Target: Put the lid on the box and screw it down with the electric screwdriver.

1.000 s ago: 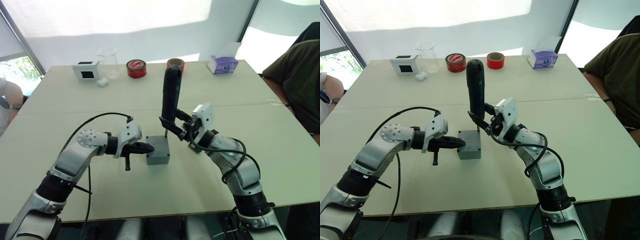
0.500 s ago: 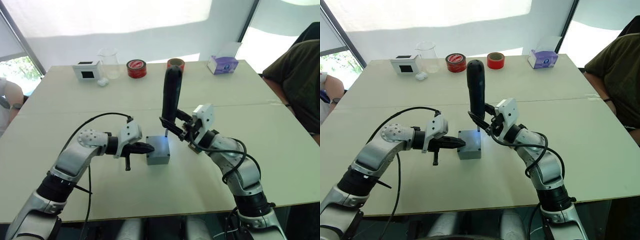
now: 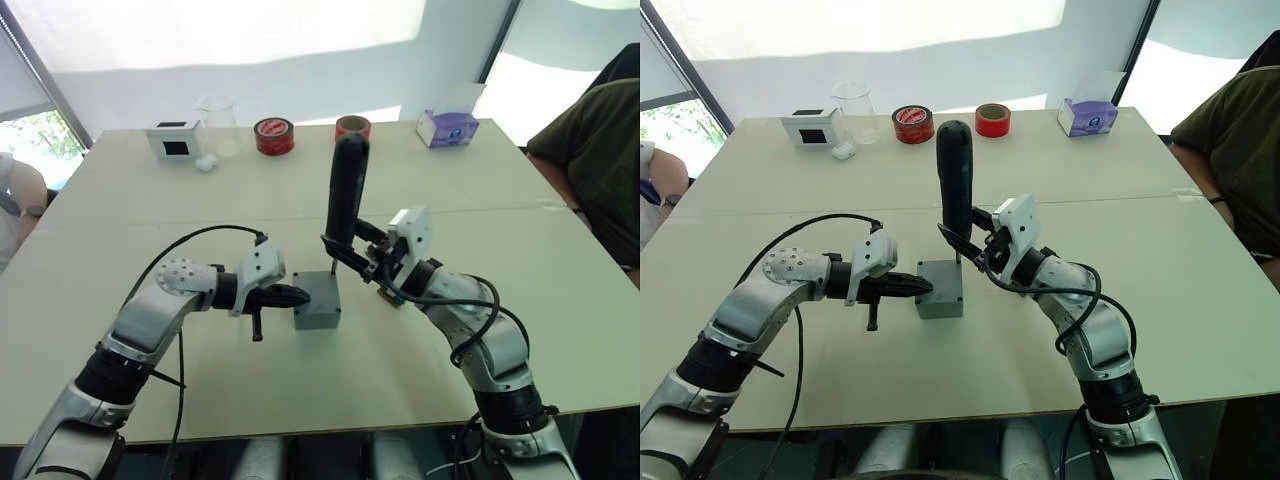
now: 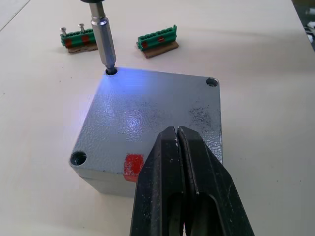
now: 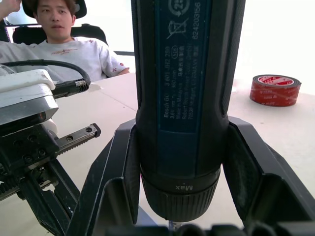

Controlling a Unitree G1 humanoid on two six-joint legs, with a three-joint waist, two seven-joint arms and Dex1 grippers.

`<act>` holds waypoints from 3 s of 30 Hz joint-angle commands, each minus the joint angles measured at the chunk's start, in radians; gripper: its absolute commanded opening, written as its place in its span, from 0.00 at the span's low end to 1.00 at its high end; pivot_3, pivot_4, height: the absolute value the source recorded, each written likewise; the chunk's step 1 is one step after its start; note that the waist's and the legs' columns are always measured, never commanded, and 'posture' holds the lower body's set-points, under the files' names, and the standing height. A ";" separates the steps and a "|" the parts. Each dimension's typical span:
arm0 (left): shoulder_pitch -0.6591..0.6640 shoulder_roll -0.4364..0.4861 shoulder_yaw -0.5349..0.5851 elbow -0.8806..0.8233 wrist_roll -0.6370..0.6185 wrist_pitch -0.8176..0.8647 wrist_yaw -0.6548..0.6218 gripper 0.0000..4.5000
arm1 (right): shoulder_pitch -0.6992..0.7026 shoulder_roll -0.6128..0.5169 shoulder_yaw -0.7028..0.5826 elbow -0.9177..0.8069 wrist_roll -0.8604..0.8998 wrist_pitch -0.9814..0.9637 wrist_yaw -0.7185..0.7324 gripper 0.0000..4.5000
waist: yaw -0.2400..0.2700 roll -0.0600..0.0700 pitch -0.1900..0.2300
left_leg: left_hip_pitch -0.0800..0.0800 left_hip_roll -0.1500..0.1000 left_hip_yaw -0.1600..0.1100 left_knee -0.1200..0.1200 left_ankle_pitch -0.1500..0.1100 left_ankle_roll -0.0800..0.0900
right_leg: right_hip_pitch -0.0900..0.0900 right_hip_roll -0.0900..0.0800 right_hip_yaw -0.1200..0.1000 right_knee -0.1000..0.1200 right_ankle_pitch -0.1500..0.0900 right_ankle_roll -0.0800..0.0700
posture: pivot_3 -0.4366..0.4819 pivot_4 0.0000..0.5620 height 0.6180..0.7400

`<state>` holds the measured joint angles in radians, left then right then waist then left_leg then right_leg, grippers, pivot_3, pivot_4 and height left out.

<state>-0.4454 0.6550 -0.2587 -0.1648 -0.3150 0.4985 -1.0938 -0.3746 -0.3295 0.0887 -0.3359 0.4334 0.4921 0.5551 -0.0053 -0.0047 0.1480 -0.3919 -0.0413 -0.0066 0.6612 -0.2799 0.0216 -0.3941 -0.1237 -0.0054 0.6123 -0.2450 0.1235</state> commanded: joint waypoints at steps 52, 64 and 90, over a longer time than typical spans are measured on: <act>-0.045 0.148 0.281 -0.025 -0.262 0.224 0.039 0.00 | -0.478 -0.784 -0.030 0.261 0.248 0.685 0.277 0.99 | -0.010 0.008 0.033 | -0.035 0.002 0.008 0.006 0.002 0.000 | -0.032 0.007 -0.001 0.004 0.005 0.003 | 0.48 0.27 1.00; 0.008 0.086 0.153 0.009 -0.091 0.095 0.096 0.00 | -0.129 -0.555 0.120 -0.214 0.216 0.497 0.274 0.99 | 0.009 0.002 0.032 | -0.036 -0.001 0.005 0.011 0.002 -0.001 | -0.029 0.005 0.000 0.006 0.006 0.006 | 0.48 0.27 1.00; -0.090 -0.100 0.084 0.209 0.035 -0.026 0.124 0.00 | -0.099 -0.270 0.081 -0.235 0.318 0.740 0.127 0.99 | 0.017 0.000 0.031 | -0.035 0.000 0.003 0.021 0.002 0.000 | -0.029 0.007 -0.001 0.017 0.006 0.006 | 0.48 0.27 1.00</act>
<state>-0.5281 0.5484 -0.2034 0.0575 -0.2843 0.4914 -0.9725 -0.4749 -0.5817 0.2096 -0.5185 0.7314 1.2312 0.6847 0.0115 -0.0048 0.1792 -0.4272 -0.0415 -0.0041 0.6825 -0.2780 0.0211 -0.4227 -0.1168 -0.0063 0.6298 -0.2394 0.1296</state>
